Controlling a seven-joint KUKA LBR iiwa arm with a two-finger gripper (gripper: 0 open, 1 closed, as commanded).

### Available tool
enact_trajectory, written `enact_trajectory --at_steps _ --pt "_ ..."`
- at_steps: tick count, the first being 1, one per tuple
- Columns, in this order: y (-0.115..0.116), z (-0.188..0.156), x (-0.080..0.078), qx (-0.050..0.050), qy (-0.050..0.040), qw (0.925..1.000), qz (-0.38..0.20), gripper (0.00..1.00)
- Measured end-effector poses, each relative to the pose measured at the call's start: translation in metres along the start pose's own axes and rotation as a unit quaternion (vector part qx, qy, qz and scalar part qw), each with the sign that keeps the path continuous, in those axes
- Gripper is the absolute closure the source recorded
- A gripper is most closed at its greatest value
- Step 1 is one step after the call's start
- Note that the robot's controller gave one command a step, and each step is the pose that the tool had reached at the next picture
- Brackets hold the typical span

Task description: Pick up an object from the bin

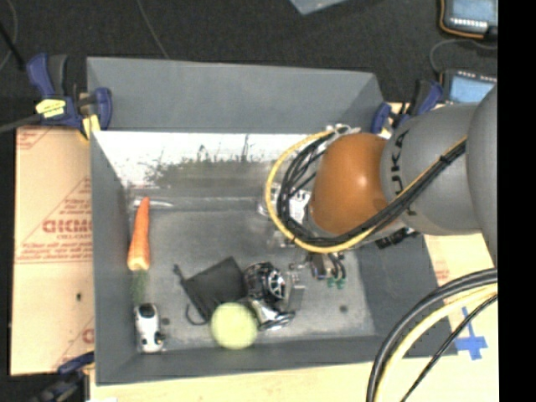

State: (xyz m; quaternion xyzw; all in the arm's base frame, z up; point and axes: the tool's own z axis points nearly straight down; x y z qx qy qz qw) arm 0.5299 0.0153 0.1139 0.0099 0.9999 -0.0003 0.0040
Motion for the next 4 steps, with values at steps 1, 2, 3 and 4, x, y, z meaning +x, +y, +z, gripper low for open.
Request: enact_trajectory --at_steps 1,2,3,4 --pt "0.014 0.032 -0.003 0.0 -0.0006 0.9999 0.016 0.0" --pt "0.029 0.038 -0.021 -0.001 -0.0006 0.9999 0.015 1.0" --pt "0.028 0.038 -0.021 0.0 -0.0007 0.9999 0.014 1.0" --pt "0.028 0.039 -0.021 0.0 -0.0007 0.9999 0.014 1.0"
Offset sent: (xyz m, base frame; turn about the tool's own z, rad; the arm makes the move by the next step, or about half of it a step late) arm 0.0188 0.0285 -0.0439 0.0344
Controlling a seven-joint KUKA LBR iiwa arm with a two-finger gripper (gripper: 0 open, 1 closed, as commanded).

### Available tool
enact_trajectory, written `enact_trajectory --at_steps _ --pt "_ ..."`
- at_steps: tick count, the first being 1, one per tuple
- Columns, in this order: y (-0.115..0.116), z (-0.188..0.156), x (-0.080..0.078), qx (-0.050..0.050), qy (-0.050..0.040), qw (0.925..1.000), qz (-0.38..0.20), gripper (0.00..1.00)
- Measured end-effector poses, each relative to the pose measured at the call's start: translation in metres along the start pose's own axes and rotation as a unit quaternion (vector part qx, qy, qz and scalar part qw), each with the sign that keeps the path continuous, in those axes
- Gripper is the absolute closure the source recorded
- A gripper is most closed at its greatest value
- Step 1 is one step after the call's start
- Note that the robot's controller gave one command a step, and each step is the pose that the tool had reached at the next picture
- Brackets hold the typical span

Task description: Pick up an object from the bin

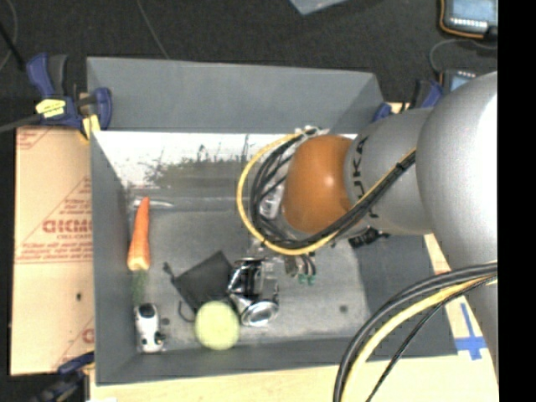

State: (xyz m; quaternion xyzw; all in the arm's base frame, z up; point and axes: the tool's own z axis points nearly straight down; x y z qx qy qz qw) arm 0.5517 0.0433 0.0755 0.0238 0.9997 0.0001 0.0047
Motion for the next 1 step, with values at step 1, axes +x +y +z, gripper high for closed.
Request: enact_trajectory --at_steps 1 --pt "0.0 0.0 0.0 0.0 0.0 1.0 0.0 1.0"
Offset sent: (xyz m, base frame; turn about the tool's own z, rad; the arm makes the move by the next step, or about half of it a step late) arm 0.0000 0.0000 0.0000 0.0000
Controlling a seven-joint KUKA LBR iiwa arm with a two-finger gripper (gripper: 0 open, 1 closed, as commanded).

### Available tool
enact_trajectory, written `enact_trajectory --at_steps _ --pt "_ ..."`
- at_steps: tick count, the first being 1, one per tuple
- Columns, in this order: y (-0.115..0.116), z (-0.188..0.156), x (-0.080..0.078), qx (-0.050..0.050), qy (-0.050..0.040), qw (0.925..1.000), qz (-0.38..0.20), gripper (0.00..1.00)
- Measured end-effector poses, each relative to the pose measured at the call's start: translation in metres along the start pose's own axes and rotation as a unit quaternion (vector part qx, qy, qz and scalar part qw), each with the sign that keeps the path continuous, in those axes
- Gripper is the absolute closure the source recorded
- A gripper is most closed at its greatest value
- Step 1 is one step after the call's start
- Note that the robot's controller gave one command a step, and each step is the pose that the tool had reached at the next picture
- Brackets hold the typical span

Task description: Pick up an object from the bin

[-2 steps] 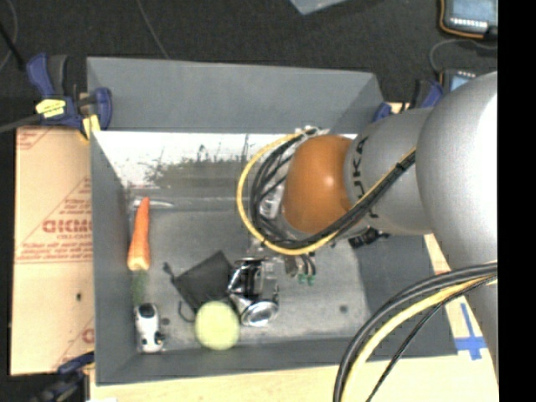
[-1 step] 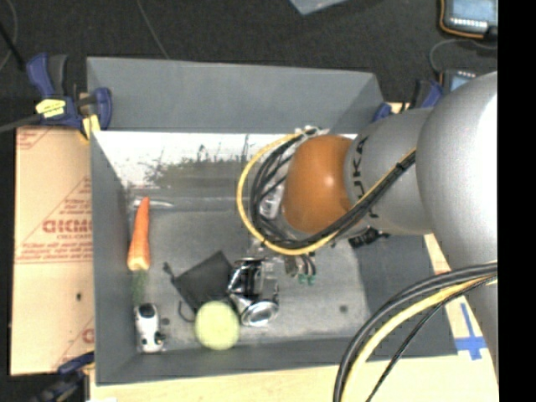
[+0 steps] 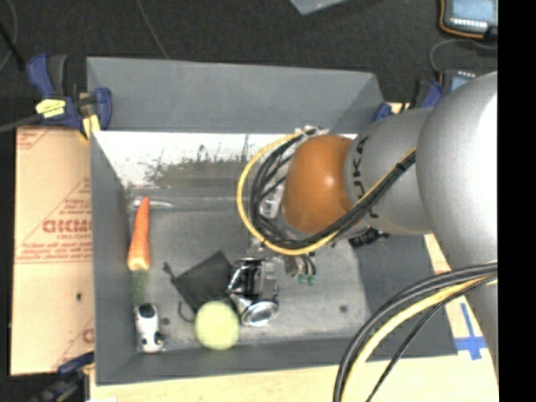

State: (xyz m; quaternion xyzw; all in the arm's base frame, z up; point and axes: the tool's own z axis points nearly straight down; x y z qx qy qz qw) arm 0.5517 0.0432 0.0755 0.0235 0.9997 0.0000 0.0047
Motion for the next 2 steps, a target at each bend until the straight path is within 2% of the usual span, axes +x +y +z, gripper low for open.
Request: enact_trajectory --at_steps 2 --pt "0.0 0.0 0.0 0.0 0.0 1.0 -0.001 1.0"
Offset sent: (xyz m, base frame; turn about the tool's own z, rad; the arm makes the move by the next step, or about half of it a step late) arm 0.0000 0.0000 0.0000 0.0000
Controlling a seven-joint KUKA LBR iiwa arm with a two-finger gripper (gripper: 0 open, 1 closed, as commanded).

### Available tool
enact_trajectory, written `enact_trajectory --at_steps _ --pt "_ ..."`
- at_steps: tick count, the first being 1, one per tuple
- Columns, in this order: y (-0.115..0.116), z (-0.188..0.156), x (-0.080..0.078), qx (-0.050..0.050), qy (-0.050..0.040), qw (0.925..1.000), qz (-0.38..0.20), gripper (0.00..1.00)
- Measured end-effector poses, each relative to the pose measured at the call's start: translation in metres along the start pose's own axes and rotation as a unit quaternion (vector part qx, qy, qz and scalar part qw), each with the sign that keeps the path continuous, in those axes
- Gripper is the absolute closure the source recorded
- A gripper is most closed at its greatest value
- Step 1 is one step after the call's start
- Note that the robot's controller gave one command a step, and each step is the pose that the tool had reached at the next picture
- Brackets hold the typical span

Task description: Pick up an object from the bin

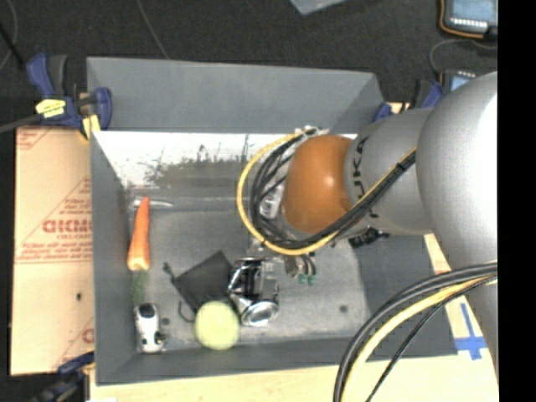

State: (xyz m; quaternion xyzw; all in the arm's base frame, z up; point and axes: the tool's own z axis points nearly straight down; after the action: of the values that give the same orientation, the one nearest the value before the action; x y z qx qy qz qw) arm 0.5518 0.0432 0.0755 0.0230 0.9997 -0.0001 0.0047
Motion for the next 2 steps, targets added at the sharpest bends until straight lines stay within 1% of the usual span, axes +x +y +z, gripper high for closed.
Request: enact_trajectory --at_steps 2 --pt "0.0 0.0 0.0 0.0 0.0 1.0 0.0 1.0"
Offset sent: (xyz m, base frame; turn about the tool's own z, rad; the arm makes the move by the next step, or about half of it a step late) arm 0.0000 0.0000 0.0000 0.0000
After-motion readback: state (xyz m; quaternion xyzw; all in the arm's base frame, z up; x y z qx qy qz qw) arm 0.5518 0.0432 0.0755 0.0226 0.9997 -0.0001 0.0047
